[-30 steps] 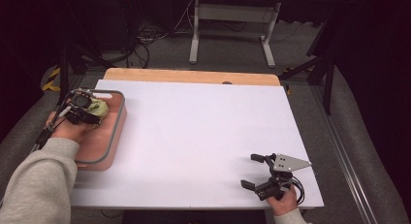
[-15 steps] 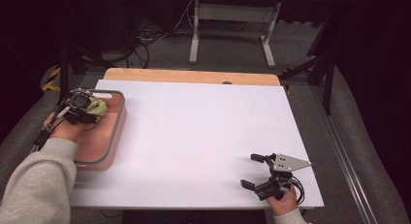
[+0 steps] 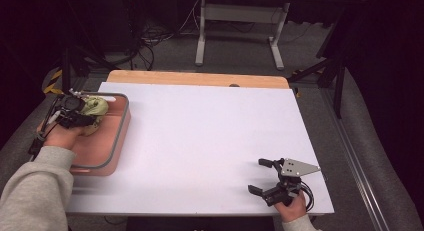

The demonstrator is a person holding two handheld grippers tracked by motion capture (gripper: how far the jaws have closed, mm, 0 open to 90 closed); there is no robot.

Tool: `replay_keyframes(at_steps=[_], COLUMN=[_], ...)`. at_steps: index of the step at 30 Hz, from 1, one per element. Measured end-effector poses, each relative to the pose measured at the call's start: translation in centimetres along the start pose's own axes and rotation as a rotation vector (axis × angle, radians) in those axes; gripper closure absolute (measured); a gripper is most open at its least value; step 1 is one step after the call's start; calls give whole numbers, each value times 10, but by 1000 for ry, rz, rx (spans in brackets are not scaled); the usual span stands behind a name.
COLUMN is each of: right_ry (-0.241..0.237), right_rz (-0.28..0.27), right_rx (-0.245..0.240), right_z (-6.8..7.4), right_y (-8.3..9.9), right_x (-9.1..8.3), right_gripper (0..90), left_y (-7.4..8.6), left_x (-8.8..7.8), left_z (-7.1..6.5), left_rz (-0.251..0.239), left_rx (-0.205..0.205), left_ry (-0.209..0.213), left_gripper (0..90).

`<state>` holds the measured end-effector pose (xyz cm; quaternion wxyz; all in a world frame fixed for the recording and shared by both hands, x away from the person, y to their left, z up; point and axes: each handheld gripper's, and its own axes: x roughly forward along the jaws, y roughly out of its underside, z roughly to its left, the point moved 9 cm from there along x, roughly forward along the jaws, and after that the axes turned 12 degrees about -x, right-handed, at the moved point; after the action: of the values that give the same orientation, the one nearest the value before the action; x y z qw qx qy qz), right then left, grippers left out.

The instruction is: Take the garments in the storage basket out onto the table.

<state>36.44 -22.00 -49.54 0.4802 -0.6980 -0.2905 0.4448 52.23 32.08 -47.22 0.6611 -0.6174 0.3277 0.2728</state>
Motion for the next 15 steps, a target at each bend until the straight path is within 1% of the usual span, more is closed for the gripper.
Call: replay_keyframes(at_steps=[1, 4, 7, 9, 11, 15], right_ry=[0, 0, 1, 2, 1, 1], right_rz=[1, 1, 1, 2, 3, 2], right_rx=[0, 0, 1, 1, 2, 1], right_z=[0, 0, 0, 0, 0, 0], right_y=[0, 0, 0, 0, 0, 0], right_x=[0, 0, 0, 0, 0, 0], right_gripper=[1, 1, 1, 1, 1, 1], left_y=[0, -2, -4, -6, -7, -11], left_x=[-2, -9, -15, -19, -22, -29], left_z=[0, -1, -3, -5, -7, -11], left_rz=[-8, -48, -84, -114, -136, -174], left_rx=[2, -23, -51, -57, -62, -86], left_ry=[9, 34, 77, 102, 109, 143], left_gripper=[506, 506, 506, 506, 505, 504])
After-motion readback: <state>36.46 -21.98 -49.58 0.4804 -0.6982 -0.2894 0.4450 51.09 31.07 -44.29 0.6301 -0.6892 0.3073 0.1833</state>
